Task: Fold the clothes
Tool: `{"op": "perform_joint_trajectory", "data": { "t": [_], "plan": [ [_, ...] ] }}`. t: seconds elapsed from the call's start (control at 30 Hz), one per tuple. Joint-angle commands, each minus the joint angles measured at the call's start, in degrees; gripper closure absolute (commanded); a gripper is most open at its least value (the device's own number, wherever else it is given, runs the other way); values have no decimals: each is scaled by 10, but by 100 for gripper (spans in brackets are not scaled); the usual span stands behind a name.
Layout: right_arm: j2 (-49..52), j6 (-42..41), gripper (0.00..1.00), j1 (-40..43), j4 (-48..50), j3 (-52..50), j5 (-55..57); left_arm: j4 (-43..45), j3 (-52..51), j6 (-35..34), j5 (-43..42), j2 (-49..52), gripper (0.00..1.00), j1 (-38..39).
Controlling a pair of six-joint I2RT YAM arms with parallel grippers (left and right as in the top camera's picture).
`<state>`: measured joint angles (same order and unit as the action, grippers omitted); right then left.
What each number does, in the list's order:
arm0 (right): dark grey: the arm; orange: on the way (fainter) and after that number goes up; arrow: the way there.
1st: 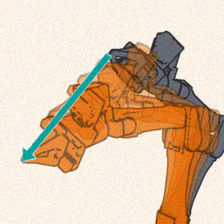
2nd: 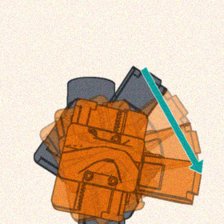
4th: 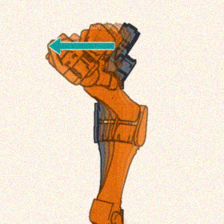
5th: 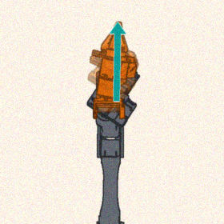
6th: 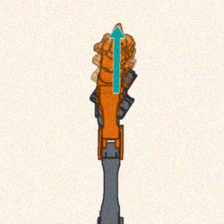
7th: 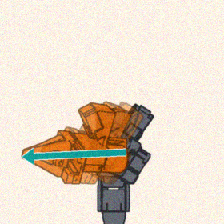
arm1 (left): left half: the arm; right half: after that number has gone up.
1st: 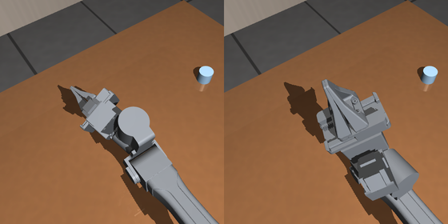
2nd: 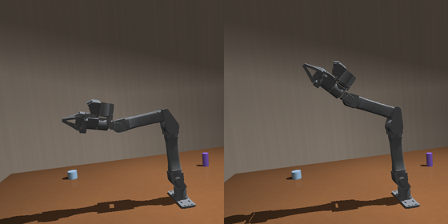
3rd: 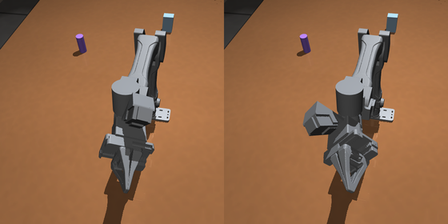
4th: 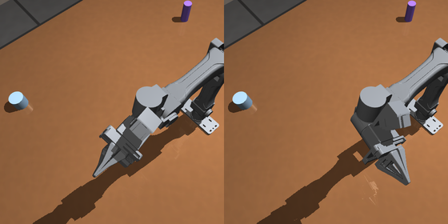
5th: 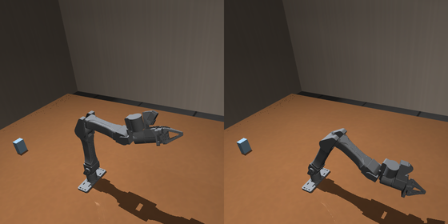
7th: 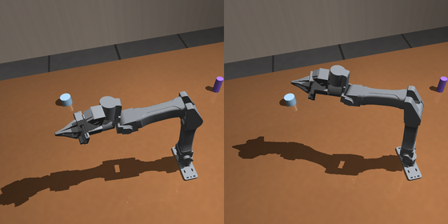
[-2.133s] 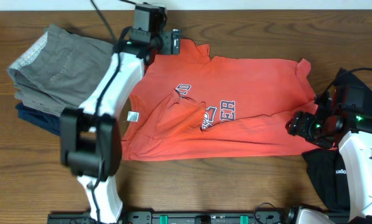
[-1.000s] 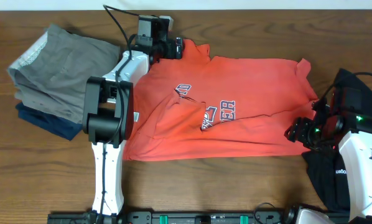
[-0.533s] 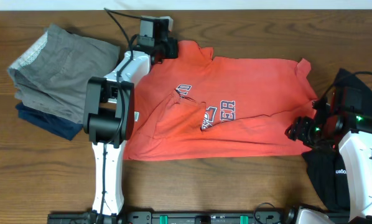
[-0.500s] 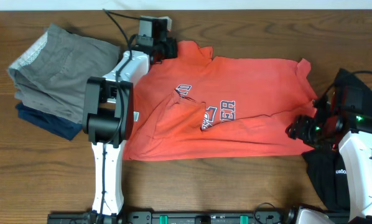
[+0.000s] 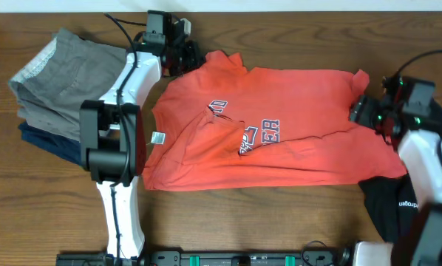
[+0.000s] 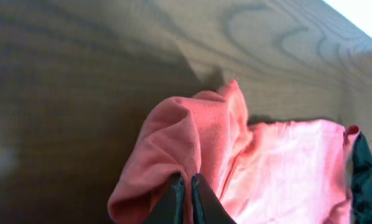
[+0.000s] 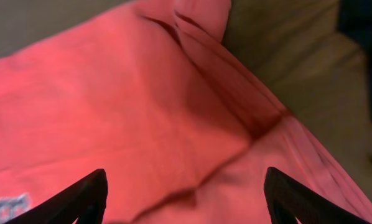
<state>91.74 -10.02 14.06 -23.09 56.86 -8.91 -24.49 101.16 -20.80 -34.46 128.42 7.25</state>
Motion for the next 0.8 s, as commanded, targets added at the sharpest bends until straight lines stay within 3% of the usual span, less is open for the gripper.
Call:
{"op": "perform_joint_trajectory", "data": {
  "t": [0.0, 0.3, 0.77],
  "plan": [
    [85, -3, 22, 9, 11, 79, 9, -30, 10, -3, -9, -19, 94, -8],
    [254, -76, 29, 5, 21, 259, 27, -87, 10, -3, -9, -21, 94, -8],
    [307, -110, 39, 1, 75, 269, 31, -94, 10, -3, -9, -21, 94, -8]
  ]
}}
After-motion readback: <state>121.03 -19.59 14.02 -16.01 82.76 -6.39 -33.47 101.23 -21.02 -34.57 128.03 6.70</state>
